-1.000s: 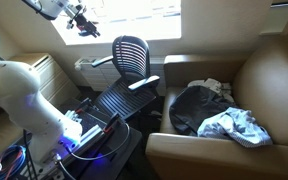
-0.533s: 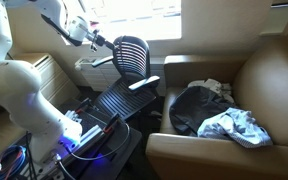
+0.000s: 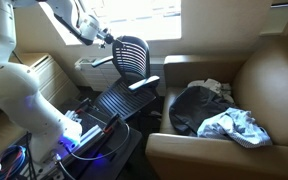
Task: Put the belt on the black chair on the brown chair
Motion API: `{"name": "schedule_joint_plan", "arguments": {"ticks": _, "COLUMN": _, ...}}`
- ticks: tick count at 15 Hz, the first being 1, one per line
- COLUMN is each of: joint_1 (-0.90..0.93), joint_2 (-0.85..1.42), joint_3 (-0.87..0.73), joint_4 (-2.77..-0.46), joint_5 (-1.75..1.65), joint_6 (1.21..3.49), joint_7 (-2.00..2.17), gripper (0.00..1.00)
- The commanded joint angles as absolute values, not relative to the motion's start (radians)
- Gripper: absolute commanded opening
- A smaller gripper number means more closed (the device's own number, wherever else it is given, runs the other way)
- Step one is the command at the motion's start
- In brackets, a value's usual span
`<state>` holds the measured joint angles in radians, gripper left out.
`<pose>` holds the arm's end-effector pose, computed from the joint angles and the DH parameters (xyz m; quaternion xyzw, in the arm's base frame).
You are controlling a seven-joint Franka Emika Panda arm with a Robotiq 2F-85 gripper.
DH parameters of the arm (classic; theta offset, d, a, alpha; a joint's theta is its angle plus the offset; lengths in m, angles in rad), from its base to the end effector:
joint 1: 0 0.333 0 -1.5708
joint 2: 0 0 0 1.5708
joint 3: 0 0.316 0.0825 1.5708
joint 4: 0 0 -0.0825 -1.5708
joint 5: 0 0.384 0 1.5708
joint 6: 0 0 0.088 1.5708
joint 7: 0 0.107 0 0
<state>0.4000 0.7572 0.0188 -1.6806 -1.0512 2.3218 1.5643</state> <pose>0.6193 0.2571 0.1559 0.9241 -0.1662 0.2584 0.2271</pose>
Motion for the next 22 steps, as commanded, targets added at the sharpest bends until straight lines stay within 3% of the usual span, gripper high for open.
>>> {"name": "schedule_joint_plan", "arguments": {"ticks": 1, "joint_1": 0.354, "joint_2": 0.709, "joint_3": -0.011, "joint_4": -1.779, "joint_5": -1.216, "joint_6": 2.581, "joint_7": 1.699, "gripper": 1.0}}
{"name": "schedule_joint_plan", "arguments": {"ticks": 5, "joint_1": 0.268, "joint_2": 0.752, "joint_3": -0.018, "joint_4": -1.772, "joint_5": -1.315, "joint_6": 2.841, "joint_7": 1.692, "gripper": 1.0}}
{"name": "schedule_joint_plan", "arguments": {"ticks": 6, "joint_1": 0.313, "joint_2": 0.746, "joint_3": -0.027, "joint_4": -1.759, "joint_5": -1.304, "joint_6": 2.75, "joint_7": 1.732, "gripper": 1.0}}
{"name": "schedule_joint_plan", "arguments": {"ticks": 9, "joint_1": 0.276, "joint_2": 0.747, "joint_3": -0.027, "joint_4": -1.767, "joint_5": -1.304, "joint_6": 2.825, "joint_7": 1.703, "gripper": 1.0}}
{"name": "schedule_joint_plan", "arguments": {"ticks": 10, "joint_1": 0.291, "joint_2": 0.724, "joint_3": -0.032, "joint_4": -1.784, "joint_5": -1.294, "joint_6": 2.748, "joint_7": 1.66, "gripper": 1.0}}
{"name": "schedule_joint_plan", "arguments": {"ticks": 17, "joint_1": 0.264, "joint_2": 0.43, "joint_3": -0.069, "joint_4": -1.95, "joint_5": -1.409, "joint_6": 2.848, "joint_7": 1.63, "gripper": 1.0}}
{"name": "schedule_joint_plan", "arguments": {"ticks": 18, "joint_1": 0.274, "joint_2": 0.54, "joint_3": -0.061, "joint_4": -1.855, "joint_5": -1.371, "joint_6": 2.811, "joint_7": 1.641, "gripper": 1.0}}
{"name": "schedule_joint_plan", "arguments": {"ticks": 20, "joint_1": 0.274, "joint_2": 0.497, "joint_3": -0.063, "joint_4": -1.871, "joint_5": -1.373, "joint_6": 2.811, "joint_7": 1.641, "gripper": 1.0}}
{"name": "schedule_joint_plan", "arguments": {"ticks": 22, "joint_1": 0.204, "joint_2": 0.617, "joint_3": -0.007, "joint_4": -1.819, "joint_5": -1.232, "joint_6": 2.945, "joint_7": 1.529, "gripper": 1.0}}
